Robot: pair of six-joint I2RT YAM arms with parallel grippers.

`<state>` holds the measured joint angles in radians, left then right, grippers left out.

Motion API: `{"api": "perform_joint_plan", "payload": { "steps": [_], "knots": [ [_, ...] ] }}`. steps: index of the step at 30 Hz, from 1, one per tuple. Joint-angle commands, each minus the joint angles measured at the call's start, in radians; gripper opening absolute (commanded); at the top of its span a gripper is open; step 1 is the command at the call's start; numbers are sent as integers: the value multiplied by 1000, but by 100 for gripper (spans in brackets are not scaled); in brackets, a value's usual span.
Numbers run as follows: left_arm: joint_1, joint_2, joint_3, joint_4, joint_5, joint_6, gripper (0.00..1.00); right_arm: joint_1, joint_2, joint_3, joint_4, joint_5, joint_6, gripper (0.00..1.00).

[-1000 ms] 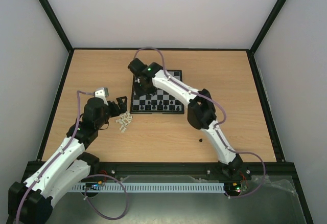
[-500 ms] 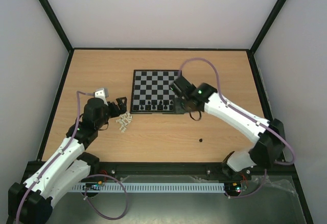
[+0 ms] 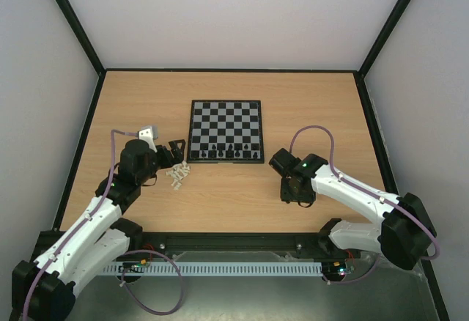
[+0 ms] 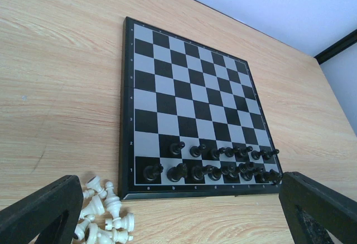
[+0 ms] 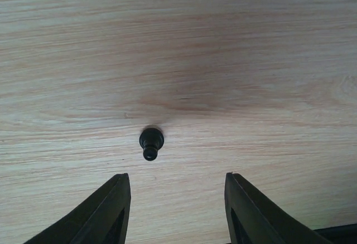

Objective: Set up the chess pieces on the board
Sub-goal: Pick up the chess piece at the center of the board.

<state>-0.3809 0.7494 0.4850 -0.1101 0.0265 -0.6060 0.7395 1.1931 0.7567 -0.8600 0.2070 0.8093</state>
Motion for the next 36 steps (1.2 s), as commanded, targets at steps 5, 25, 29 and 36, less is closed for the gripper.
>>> {"api": "perform_joint_plan", "payload": {
  "steps": [5,25,29,36],
  "knots": [
    [3,3,-13,37,33,0,100,-4,5,-56,27,-41,48,45],
    [4,11,-22,41,26,0,100,-4,121,-49,96,-41,37,37],
    [3,11,-24,41,27,1,100,-4,143,-54,95,-40,39,32],
    [3,7,-34,45,29,0,100,-2,164,-55,98,-54,32,27]
  ]
}}
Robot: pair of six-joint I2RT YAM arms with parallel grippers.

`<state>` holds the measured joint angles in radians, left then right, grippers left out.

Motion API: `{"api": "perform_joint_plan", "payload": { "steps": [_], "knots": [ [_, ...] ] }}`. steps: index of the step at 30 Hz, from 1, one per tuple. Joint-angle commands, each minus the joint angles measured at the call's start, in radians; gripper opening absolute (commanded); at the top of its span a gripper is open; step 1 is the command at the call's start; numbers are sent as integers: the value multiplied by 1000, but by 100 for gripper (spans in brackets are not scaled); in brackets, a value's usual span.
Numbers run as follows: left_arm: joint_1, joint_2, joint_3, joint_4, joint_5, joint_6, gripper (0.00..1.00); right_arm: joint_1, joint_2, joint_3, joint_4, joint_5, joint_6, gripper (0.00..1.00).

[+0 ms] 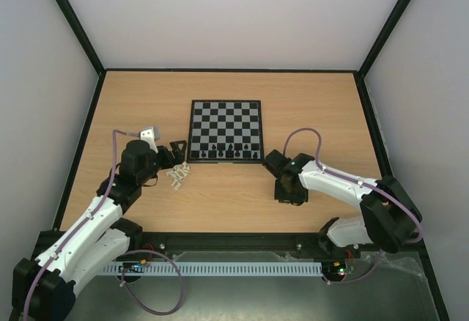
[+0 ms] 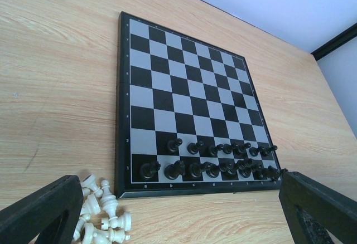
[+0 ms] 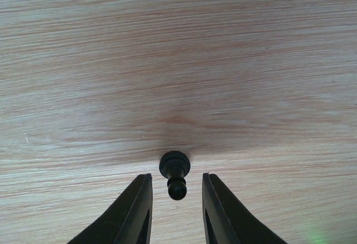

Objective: Set up the chess pieces on the board
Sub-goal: Pick up the chess piece at the center of the board, then place the chess piece on the chessboard.

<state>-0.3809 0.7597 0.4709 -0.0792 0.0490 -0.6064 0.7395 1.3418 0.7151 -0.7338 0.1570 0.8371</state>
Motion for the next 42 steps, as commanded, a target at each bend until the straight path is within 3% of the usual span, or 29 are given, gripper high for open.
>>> {"api": "perform_joint_plan", "payload": {
  "steps": [1,6,11,19,26,42],
  "knots": [
    [4,-3,-22,16,8,-1,99,-3,16,-14,-27,-8,2,27],
    [3,-1,-26,21,10,-2,100,-2,27,-20,-26,-23,-4,25],
    [3,1,-28,25,12,-2,99,-2,44,-17,-20,-28,-10,11],
    [3,-1,-20,16,4,1,99,10,50,69,-34,-36,-39,1],
    [5,-14,-4,-2,-32,2,100,49,149,398,-116,-3,-108,1],
    [5,-111,51,-124,-85,7,99,100,801,1346,-174,-133,-354,1]
  ]
}}
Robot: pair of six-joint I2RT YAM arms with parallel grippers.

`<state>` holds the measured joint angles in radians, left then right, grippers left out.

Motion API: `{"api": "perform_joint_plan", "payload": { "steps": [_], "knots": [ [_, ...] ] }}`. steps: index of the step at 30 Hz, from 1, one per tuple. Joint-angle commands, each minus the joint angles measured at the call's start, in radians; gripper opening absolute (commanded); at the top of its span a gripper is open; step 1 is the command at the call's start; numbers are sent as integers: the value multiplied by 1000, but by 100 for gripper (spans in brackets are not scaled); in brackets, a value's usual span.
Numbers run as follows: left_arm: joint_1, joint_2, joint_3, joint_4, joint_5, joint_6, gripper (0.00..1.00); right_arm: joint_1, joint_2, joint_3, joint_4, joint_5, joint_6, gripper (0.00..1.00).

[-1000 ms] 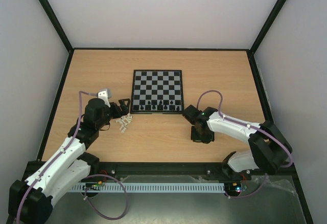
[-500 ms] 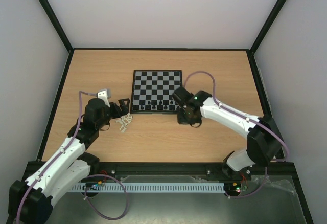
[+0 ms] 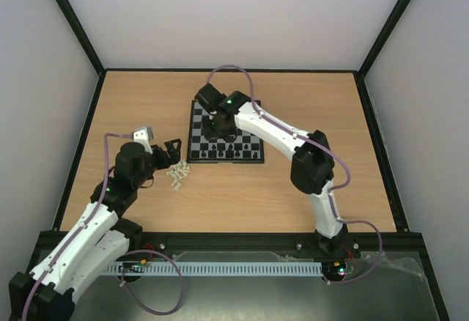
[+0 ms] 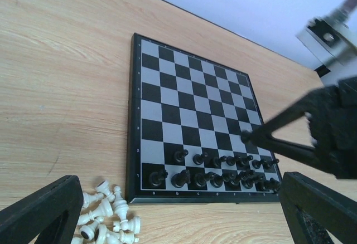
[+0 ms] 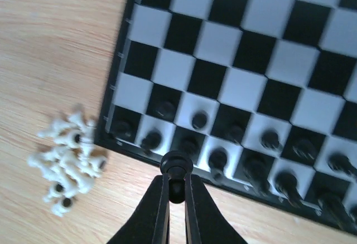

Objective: Set up the chess pieces on the board
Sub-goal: Place the chess piece on the chessboard.

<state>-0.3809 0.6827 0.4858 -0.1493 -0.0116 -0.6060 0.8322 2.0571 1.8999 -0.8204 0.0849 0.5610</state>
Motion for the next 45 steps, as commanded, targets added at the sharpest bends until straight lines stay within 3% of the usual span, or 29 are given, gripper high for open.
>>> {"api": "perform_joint_plan", "payload": {
  "steps": [1,7,26,45],
  "knots": [
    [5,-43,37,-59,-25,6,99,8,115,206,-93,-71,-88,1],
    [5,-71,45,-91,-42,9,99,11,253,365,-105,-137,-122,1],
    [5,-136,22,-109,-34,-30,99,33,456,458,-66,-172,-144,1],
    [5,-139,20,-107,-36,-31,100,46,458,468,-116,-77,-145,2]
  ]
}}
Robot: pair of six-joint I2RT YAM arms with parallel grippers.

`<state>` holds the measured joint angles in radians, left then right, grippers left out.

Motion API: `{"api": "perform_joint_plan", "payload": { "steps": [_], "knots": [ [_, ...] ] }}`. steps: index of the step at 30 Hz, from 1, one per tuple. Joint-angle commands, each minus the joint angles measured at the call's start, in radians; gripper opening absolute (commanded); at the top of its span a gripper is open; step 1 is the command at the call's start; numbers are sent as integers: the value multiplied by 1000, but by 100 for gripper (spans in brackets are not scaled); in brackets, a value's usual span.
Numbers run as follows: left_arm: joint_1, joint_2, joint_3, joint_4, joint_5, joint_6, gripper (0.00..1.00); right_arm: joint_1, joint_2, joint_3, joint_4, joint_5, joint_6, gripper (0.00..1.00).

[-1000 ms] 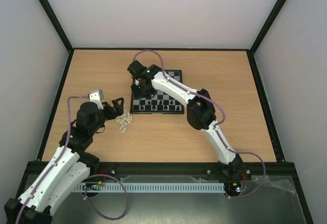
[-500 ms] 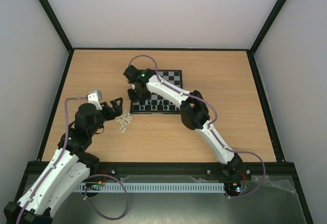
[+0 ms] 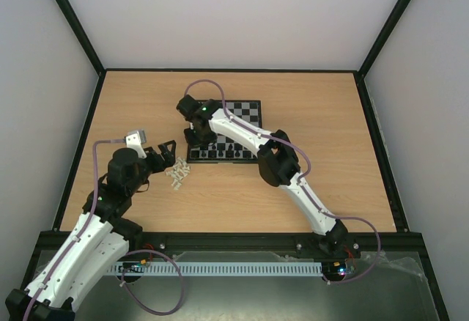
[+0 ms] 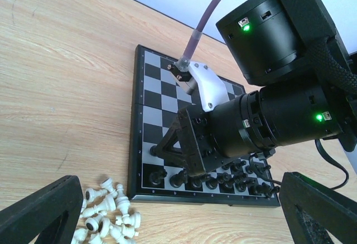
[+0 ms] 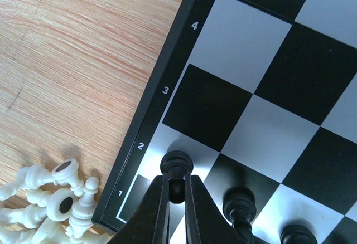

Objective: Set up the chess pieces on the board
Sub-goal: Place the chess piece on the chessboard.

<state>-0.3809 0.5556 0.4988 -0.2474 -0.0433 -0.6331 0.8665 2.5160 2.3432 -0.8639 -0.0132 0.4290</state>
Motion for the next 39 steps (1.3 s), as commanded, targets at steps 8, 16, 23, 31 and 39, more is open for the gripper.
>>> {"api": "perform_joint_plan", "payload": {
  "steps": [8,16,23,31,39],
  "knots": [
    [5,-14,7,-10,-3,-4,100,16,-6,25,-81,23,-16,5],
    [5,-17,8,-12,-3,-6,99,19,-14,22,-91,36,-16,8],
    [5,-18,9,-15,-3,-7,100,23,-15,22,-90,33,-16,22],
    [5,-18,8,-14,-7,-6,99,24,-33,24,-69,29,-16,29],
    [5,-15,9,-9,-6,0,99,24,-96,28,3,1,-15,32]
  ]
}}
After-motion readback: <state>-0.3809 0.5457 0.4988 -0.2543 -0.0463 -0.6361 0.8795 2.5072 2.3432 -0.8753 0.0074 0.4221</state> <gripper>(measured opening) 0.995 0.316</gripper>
